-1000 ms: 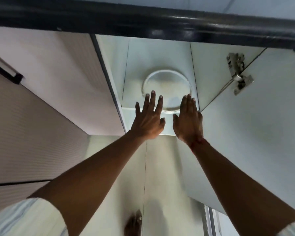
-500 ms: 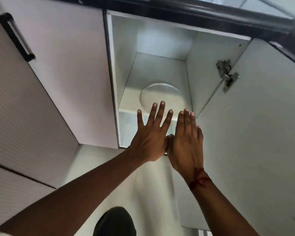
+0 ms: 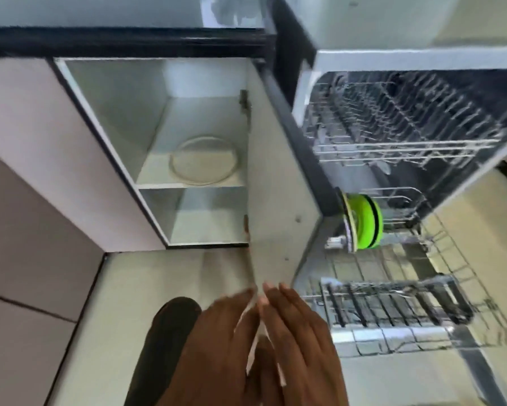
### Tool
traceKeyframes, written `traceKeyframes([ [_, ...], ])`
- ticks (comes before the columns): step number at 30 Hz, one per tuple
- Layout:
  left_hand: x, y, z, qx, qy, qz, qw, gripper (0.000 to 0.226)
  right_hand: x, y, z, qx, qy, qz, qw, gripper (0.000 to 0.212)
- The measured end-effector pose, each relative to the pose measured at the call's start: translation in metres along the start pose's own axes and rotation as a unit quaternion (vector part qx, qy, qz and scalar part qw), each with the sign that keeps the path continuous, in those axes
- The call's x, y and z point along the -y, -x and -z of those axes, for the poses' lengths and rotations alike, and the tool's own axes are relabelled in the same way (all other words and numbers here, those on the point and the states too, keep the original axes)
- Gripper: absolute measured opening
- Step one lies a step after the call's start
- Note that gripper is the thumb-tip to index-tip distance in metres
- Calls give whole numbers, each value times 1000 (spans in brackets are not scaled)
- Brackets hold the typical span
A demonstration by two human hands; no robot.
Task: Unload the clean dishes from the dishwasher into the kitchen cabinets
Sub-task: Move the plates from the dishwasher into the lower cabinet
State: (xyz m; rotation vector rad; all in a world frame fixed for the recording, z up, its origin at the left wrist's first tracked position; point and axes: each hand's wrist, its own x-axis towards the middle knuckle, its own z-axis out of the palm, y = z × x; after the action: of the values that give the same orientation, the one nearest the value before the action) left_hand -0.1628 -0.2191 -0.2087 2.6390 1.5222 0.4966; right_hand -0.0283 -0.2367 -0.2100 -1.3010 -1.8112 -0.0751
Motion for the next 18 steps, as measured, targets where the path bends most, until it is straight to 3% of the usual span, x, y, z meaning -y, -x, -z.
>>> traceKeyframes([
  [2,-31,-6,5,75,-10,-32,997,45,-15,12,33,-57,-38,-27,997,29],
  [3,-51,-16,3,76,3,-48,996,35,-31,18,49,-84,-54,-52,994,26],
  [6,-86,-42,-26,-9,151,-138,979,9,-87,20,66,-93,-45,-118,988,28],
  [8,-101,-68,-48,2,194,-145,970,18,-133,21,63,-72,-24,-165,983,26],
  [12,-115,-130,-97,46,249,-23,967,25,-211,19,36,-78,-13,-252,964,20],
  [15,-116,-176,-144,5,340,157,927,21,-262,6,10,-56,14,-312,948,17],
  [18,-105,-214,-198,-38,348,319,881,19,-309,-5,-21,-1,59,-350,935,18],
])
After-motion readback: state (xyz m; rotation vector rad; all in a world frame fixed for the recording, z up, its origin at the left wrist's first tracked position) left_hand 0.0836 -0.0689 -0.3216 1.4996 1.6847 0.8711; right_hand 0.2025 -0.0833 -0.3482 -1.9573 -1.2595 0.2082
